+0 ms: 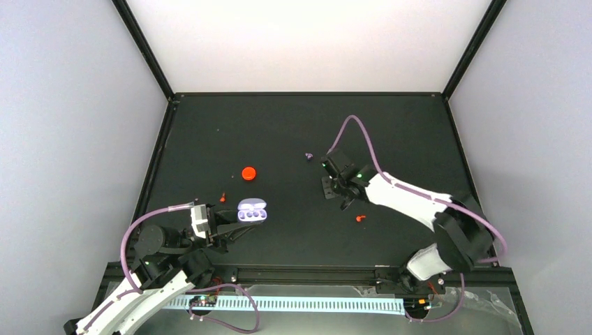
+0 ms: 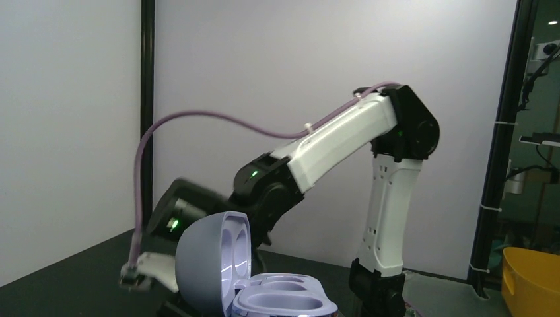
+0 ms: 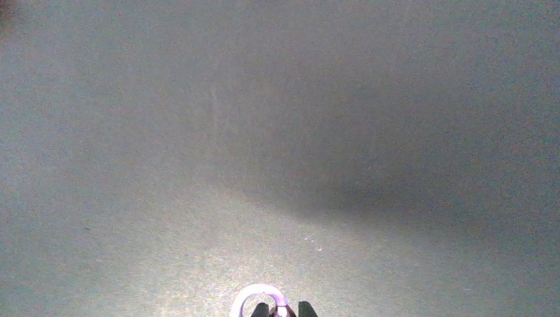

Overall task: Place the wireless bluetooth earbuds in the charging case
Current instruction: Pick up the earbud from the center of the board, then place the earbud in the charging case.

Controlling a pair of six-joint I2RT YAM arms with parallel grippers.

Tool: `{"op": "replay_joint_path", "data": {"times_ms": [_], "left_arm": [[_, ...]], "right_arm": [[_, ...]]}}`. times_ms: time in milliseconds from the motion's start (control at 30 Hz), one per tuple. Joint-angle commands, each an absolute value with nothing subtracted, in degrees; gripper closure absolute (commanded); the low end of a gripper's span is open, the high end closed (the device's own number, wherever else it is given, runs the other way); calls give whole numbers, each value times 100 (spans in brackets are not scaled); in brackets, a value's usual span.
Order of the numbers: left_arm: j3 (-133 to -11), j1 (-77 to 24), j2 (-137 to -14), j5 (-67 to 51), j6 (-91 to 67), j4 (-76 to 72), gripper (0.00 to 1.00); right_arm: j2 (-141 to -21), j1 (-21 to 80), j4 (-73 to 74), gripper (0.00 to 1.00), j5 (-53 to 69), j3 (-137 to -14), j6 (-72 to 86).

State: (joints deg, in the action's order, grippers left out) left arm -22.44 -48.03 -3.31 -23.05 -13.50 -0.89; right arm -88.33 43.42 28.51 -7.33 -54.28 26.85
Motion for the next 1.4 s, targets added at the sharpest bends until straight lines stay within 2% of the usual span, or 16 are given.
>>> {"op": "replay_joint_path", "data": {"times_ms": [0, 233, 433, 567, 667, 1367], "left_arm": [[-2273, -4818, -352, -2152, -1283, -349, 98], [-2188, -4816, -655, -1733, -978, -1495, 98], [-2312, -4821, -1563, -1729, -536, -3053, 99], [-2708, -4823, -2312, -1907, -349, -3591, 98], [-2873, -4818, -2708, -1940, -250, -4095, 98], [-3014, -4816, -3054, -1435, 123, -4466, 99]], "right_arm": [[-7897, 4536, 3173, 99, -1575, -5762, 2527], [-6515, 5653, 3657, 99, -2869, -7389, 2095], [-6317, 7201, 3289, 99, -4190, -8644, 1492], [-6555, 8375, 2517, 99, -5478, -8992, 655], [-6681, 8982, 1340, 99, -6062, -8889, -187], [-7418, 9088, 1260, 99, -5739, -9169, 654]]}}
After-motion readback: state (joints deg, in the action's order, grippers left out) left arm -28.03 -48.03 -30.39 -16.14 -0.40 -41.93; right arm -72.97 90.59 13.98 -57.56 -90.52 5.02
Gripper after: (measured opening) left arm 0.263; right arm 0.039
